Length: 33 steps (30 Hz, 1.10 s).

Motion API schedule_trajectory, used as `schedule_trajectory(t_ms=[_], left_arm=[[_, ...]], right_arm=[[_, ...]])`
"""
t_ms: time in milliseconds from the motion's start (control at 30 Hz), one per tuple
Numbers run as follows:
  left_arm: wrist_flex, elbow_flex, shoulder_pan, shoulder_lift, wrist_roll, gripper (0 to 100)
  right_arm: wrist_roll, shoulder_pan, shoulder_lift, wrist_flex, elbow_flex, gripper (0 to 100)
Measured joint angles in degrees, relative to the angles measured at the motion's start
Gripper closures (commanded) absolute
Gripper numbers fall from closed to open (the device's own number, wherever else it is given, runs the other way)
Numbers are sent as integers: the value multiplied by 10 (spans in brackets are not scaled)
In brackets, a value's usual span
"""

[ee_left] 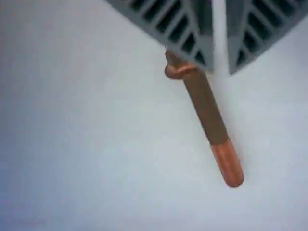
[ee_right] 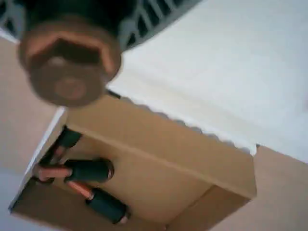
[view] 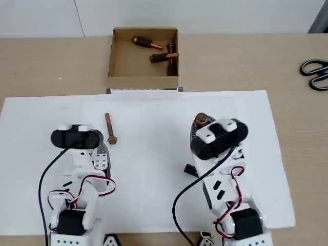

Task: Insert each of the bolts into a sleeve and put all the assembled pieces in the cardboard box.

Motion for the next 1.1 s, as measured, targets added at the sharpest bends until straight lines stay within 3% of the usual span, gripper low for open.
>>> schedule_trajectory(t_ms=[333, 533, 800, 1100], left_arm=[[0, 7, -1, 1, -1, 994], [0, 19, -1, 1, -2, 993], [0, 36, -1, 1, -2, 993], [0, 37, -1, 1, -1, 993]], right_arm=[[-47, 3, 410, -11, -347, 996], [-44, 2, 637, -134, -465, 995], [84, -12, 882, -287, -594, 995], [174, -25, 1130, -433, -746, 995]])
